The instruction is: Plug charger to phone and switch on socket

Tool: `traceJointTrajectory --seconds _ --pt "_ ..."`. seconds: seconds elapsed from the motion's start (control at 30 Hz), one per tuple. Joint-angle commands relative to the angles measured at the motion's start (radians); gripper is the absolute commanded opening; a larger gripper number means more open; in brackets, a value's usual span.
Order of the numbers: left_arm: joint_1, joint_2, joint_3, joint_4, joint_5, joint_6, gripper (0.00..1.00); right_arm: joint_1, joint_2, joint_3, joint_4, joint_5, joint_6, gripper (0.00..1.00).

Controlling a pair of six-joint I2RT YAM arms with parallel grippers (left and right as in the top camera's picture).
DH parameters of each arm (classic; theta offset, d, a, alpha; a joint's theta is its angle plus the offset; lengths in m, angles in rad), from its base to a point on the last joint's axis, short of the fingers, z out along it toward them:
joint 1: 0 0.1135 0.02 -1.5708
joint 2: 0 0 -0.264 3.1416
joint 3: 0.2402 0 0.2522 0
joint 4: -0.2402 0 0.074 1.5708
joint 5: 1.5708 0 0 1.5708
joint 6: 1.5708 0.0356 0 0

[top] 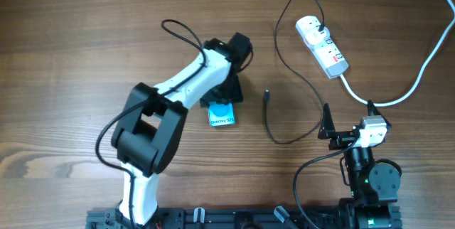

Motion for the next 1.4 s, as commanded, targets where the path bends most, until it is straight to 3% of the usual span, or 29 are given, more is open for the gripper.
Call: traceJointTrajectory --seconds 0.0,0.1,0.4,0.5,0.6,0.63,0.7,0.8,0.83,0.9,0.93,0.97,1.0,1.07,1.13,1.2,1.23,1.27,1.3,1.37 --pt "0.06 -0.14 0.031 -0.006 0.132 -0.013 0.7 -0.005 -0.006 -0.001 0.003 0.002 -0.002 1.0" --pt "0.116 -0.206 0.031 -0.007 0.321 -0.01 0.7 -0.005 -0.006 -0.001 0.003 0.002 -0.002 1.0" --pt "0.381 -0.27 0.031 0.084 1.206 -0.01 0.66 -0.005 -0.006 -0.001 0.006 0.0 0.005 1.0" --pt "0.444 -0.27 0.031 0.108 1.357 -0.01 0.66 -0.005 -0.006 -0.001 0.019 -0.063 0.189 1.0" --pt "0.479 -0.27 0.031 0.115 1.418 -0.01 0.66 -0.005 -0.004 -0.001 0.019 -0.063 0.269 1.0" --pt "0.492 -0.27 0.031 0.115 1.448 -0.01 0.66 -0.005 -0.004 -0.001 0.048 -0.098 0.405 1.0" --pt "0.513 -0.27 0.031 0.115 1.513 -0.01 0.66 -0.005 -0.004 -0.001 0.025 -0.315 0.946 0.99" --pt "0.519 -0.27 0.031 0.115 1.561 -0.01 0.67 -0.005 0.009 -0.001 0.05 -0.469 1.535 1.0" --pt "0.519 -0.27 0.031 0.115 1.561 -0.01 0.67 -0.005 0.009 -0.001 0.121 -0.511 1.546 1.0" --pt "0.519 -0.27 0.031 0.114 1.561 -0.014 0.67 -0.005 0.01 0.014 0.351 -0.593 1.543 1.0" --pt "0.519 -0.27 0.031 0.114 1.561 -0.03 0.67 -0.005 0.01 0.051 0.354 -0.616 1.54 1.0" --pt "0.519 -0.27 0.031 0.114 1.561 -0.069 0.66 -0.005 0.021 0.134 0.309 -0.665 1.45 0.99" --pt "0.519 -0.27 0.031 0.114 1.561 -0.086 0.66 -0.005 0.037 0.19 0.249 -0.689 1.381 0.99" --pt "0.519 -0.27 0.031 0.114 1.561 -0.127 0.66 -0.005 0.157 0.432 -0.079 -0.71 1.11 1.0" --pt "0.519 -0.27 0.031 0.114 1.56 -0.166 0.66 -0.005 0.376 0.726 -0.446 -0.682 0.822 0.99" --pt "0.519 -0.27 0.031 0.114 1.56 -0.191 0.66 -0.005 0.609 0.988 -0.797 -0.53 0.637 1.0" --pt "0.519 -0.27 0.031 0.114 1.561 -0.197 0.66 -0.005 0.702 1.063 -0.882 -0.445 0.633 1.0" --pt "0.519 -0.27 0.031 0.114 1.56 -0.197 0.66 -0.005 0.786 1.1 -0.916 -0.481 0.688 1.0" --pt "0.519 -0.27 0.031 0.114 1.56 -0.197 0.66 0.012 0.856 1.105 -0.831 -0.725 0.496 0.99" --pt "0.519 -0.27 0.031 0.114 1.56 -0.197 0.64 0.081 0.923 1.139 -0.833 -0.75 0.418 0.99"
